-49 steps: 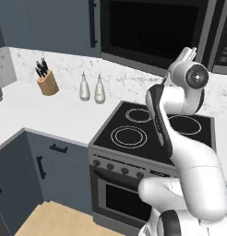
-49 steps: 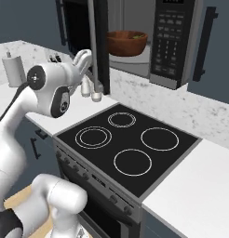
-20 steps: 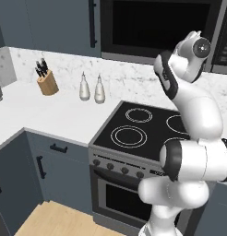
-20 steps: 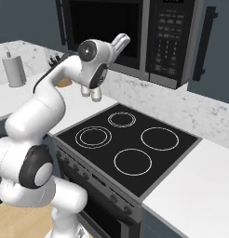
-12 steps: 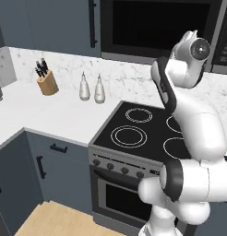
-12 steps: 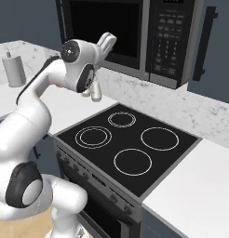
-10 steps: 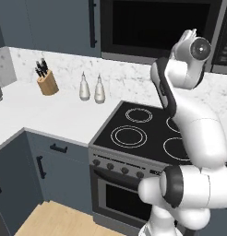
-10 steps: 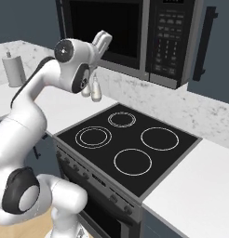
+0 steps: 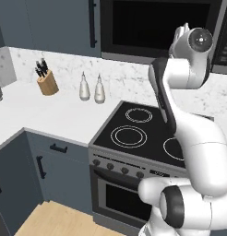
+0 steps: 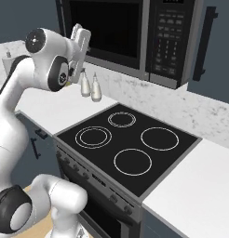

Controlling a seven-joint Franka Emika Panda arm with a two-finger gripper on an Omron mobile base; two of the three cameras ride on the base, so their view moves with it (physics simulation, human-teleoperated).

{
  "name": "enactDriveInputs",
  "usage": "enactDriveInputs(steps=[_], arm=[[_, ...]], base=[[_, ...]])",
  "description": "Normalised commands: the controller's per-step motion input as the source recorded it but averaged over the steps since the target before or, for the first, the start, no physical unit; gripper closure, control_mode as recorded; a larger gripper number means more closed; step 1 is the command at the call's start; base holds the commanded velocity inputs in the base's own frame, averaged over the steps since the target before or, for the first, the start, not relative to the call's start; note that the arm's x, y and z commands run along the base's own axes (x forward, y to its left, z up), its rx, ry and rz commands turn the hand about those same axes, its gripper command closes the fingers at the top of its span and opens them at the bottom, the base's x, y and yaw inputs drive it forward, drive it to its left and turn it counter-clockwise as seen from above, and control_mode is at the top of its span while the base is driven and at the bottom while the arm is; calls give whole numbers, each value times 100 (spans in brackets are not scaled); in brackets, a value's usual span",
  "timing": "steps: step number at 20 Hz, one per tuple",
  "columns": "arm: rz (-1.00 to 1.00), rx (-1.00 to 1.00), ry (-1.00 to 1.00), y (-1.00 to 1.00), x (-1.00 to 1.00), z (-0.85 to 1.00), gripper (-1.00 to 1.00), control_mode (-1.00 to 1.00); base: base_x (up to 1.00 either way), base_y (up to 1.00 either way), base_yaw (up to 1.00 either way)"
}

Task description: Pick the eggplant from the sink and place it in the bowl. Then pick the bowl and place it in the microwave. Then close the microwave door and press the start button.

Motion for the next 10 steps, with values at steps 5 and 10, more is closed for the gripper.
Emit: enactDriveInputs(steps=[5, 10], arm=[[15, -32, 21, 0, -56, 15, 100, -100], [21, -38, 17, 0, -57, 0, 100, -100]], base=[[0, 0, 0], [0, 0, 0]])
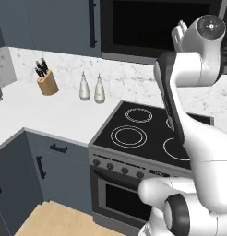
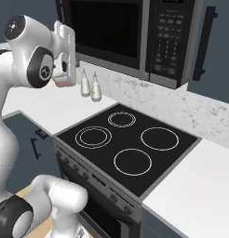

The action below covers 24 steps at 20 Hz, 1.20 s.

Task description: Pick the eggplant from the sink and place it in the bowl. Then pick the bowl and place it in the microwave. Then close the microwave door and press the start button.

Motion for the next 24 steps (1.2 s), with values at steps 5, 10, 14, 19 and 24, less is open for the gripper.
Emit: enactDriveInputs(steps=[5, 10, 14, 19, 24], arm=[[20, -41, 5, -4, -64, 0, 100, -100], [14, -47, -10, -6, -83, -2, 100, -100], [17, -52, -17, -3, -85, -8, 100, -100], [15, -44, -28, -5, -69, -14, 100, -100], [1, -20, -12, -14, 1, -6, 100, -100]], base=[[0, 0, 0], [0, 0, 0], [0, 0, 0], [0, 0, 0], [0, 0, 0]])
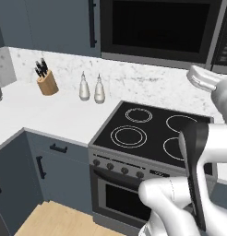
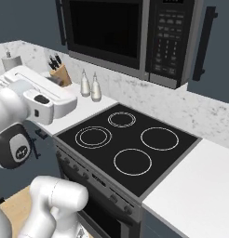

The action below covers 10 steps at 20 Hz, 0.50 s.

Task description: Pick the eggplant from the sink and place it in the bowl. Then pick the bowl and place it in the microwave. Then close the microwave door and press the start button.

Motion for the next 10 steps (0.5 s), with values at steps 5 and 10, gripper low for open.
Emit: enactDriveInputs(steps=[5, 10], arm=[[0, -5, -8, -32, 11, -2, 100, -100], [-1, -2, 9, -23, 13, 1, 100, -100]], base=[[0, 0, 0], [0, 0, 0]])
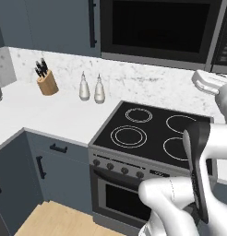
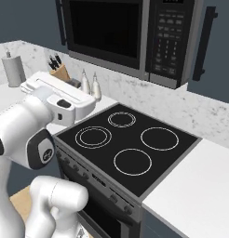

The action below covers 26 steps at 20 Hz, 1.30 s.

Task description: Pick the eggplant from the sink and place it in the bowl. Then pick the bowl and place it in the microwave. Then close the microwave door and press the start button.

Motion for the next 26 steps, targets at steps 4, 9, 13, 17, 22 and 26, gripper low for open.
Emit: enactDriveInputs(steps=[4, 9, 13, 17, 22, 26], arm=[[-3, -21, 18, -11, 0, 1, 100, -100], [-7, -32, 17, -19, 0, 4, 100, -100], [-5, -16, 4, -35, 0, 2, 100, -100], [0, -1, 0, -30, 9, 3, 100, -100], [0, 1, 0, -31, 22, 0, 100, -100], [1, 10, 0, -28, 38, 0, 100, -100]], base=[[0, 0, 0], [0, 0, 0], [0, 0, 0], [0, 0, 0], [0, 0, 0], [0, 0, 0]])
